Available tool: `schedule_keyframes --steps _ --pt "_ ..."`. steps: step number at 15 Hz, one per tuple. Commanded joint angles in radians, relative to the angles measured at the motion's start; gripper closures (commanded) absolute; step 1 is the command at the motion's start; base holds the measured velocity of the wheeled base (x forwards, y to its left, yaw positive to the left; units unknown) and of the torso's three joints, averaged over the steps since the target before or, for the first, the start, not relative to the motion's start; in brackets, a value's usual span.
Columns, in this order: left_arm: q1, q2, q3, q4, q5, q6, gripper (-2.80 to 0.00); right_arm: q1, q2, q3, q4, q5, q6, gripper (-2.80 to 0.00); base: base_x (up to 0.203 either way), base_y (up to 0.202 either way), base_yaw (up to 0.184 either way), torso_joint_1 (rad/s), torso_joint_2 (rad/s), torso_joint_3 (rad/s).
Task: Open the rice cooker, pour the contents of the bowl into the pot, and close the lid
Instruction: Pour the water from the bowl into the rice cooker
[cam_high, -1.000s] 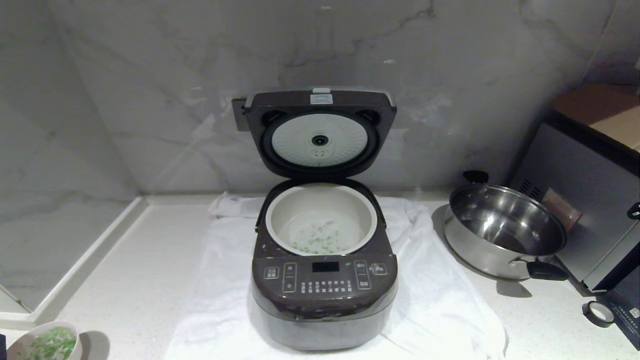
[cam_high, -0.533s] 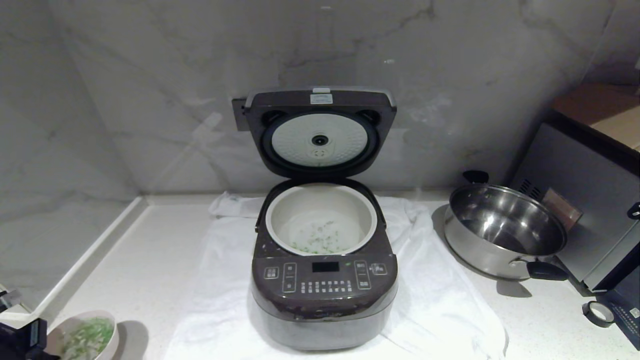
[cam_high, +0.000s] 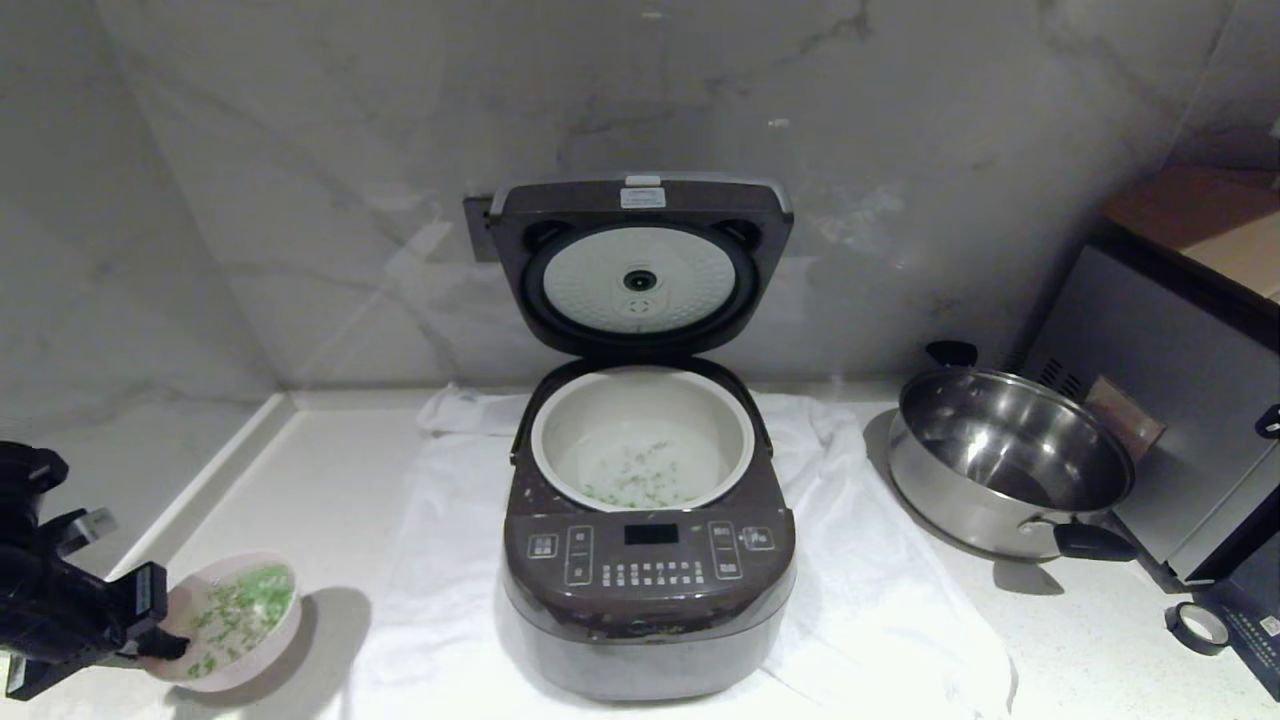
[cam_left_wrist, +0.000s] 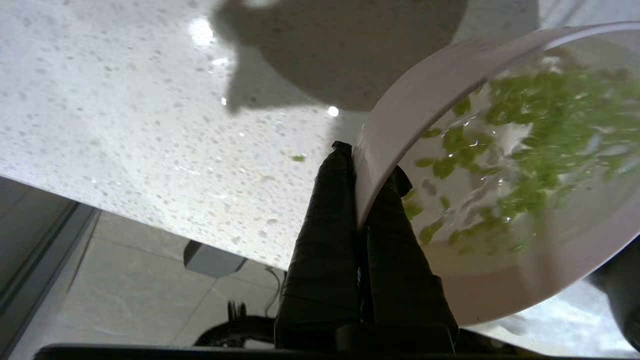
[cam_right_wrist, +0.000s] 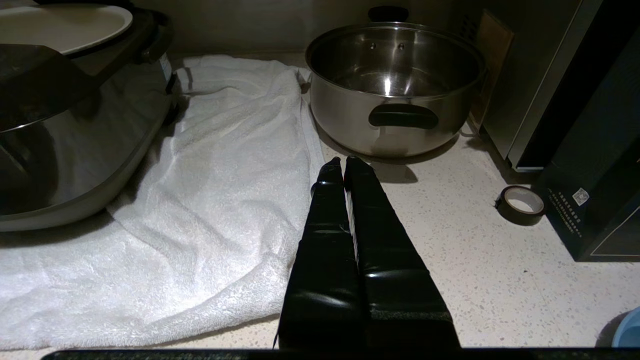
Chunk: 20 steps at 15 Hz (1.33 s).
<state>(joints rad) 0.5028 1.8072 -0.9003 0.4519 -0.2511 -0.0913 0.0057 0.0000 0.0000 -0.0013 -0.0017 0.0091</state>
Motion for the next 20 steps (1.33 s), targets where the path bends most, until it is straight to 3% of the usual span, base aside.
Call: schedule_keyframes --steps 1,6,9,15,20 --pt "-0.042 0.001 -0.080 0.072 -0.008 -0.028 0.00 0.000 0.000 0.002 0.000 0.000 0.000 0.00 0.000 0.000 0.000 0.000 0.00 0.000" --pt "-0.174 0.000 -0.195 0.097 -0.019 -0.146 0.00 0.000 0.000 0.002 0.000 0.000 0.000 0.00 0.000 0.000 0.000 0.000 0.00 0.000" --pt "-0.227 0.019 -0.286 0.184 -0.020 -0.181 0.00 0.000 0.000 0.002 0.000 0.000 0.002 0.00 0.000 0.000 0.000 0.000 0.00 0.000" --pt "-0.367 0.033 -0.424 0.211 -0.015 -0.295 0.00 0.000 0.000 0.002 -0.002 0.000 0.002 0.00 0.000 0.000 0.000 0.000 0.00 0.000" --pt "-0.453 0.072 -0.599 0.328 -0.013 -0.349 0.00 0.000 0.000 0.002 -0.002 0.000 0.002 0.00 0.000 0.000 0.000 0.000 0.00 0.000"
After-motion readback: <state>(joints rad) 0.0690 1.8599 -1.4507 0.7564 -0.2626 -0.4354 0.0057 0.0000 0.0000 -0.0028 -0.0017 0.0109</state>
